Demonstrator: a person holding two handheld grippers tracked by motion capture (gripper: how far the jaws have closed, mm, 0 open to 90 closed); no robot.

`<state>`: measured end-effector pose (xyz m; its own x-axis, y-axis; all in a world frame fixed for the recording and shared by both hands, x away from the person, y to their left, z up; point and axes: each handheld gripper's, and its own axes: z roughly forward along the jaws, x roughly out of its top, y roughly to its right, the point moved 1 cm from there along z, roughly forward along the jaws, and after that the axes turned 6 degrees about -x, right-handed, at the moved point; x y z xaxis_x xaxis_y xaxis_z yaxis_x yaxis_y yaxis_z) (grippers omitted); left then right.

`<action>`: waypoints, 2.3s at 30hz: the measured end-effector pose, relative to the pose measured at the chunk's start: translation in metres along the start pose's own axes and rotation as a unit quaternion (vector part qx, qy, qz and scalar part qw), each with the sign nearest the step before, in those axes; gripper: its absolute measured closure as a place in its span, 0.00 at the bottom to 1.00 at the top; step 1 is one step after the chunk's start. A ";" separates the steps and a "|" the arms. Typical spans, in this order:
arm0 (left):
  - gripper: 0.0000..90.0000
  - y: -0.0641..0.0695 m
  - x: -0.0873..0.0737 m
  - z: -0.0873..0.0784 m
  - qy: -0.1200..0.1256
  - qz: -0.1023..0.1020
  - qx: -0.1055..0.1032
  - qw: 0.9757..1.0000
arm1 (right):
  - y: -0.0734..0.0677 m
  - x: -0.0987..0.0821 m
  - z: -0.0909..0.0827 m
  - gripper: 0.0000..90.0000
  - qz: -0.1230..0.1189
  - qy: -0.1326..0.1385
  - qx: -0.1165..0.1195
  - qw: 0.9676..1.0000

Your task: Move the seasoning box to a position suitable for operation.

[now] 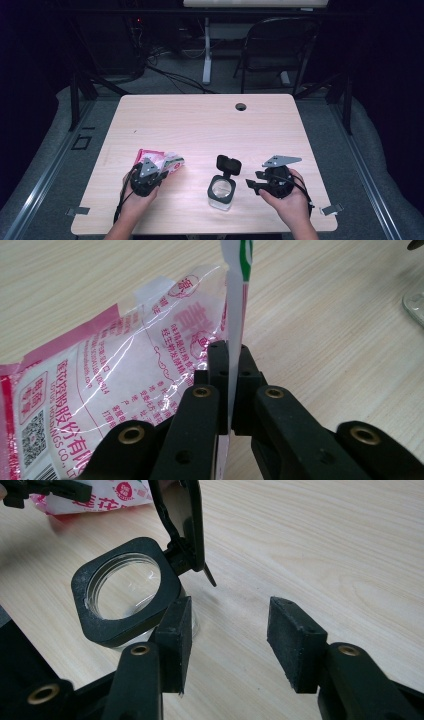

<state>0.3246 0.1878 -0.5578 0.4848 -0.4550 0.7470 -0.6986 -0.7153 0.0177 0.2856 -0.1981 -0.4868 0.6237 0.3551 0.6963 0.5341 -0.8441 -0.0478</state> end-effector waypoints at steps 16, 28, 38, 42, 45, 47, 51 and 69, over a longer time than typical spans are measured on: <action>1.00 -0.030 0.025 -0.046 0.009 -0.014 0.013 1.000 | -0.001 0.000 0.005 0.59 0.001 0.000 0.004 1.000; 1.00 -0.050 0.067 -0.117 0.044 0.022 0.075 0.996 | -0.004 0.001 0.004 0.59 -0.001 0.001 0.006 1.000; 1.00 -0.035 0.084 -0.137 0.061 0.048 0.055 0.995 | -0.002 0.003 0.000 0.59 0.004 0.007 0.008 1.000; 1.00 -0.030 0.086 -0.131 0.061 0.052 0.042 0.996 | -0.001 0.003 -0.001 0.59 0.003 0.006 0.007 1.000; 1.00 -0.032 0.086 -0.125 0.056 0.046 0.032 0.997 | 0.000 0.003 -0.002 0.59 0.007 0.012 0.009 1.000; 1.00 -0.032 0.086 -0.123 0.054 0.043 0.027 0.997 | 0.001 0.003 -0.002 0.60 0.009 0.011 0.009 1.000; 1.00 -0.030 0.088 -0.119 0.057 0.041 0.015 0.997 | 0.002 0.003 -0.003 0.62 0.010 0.006 0.013 1.000; 1.00 0.024 0.114 -0.070 0.050 0.095 -0.053 0.993 | 0.005 0.004 -0.009 0.67 0.030 0.019 0.049 0.998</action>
<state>0.3260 0.1562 -0.4260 0.2889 -0.5176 0.8054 -0.8264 -0.5595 -0.0632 0.2857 -0.2047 -0.4781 0.6354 0.2889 0.7161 0.5508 -0.8196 -0.1581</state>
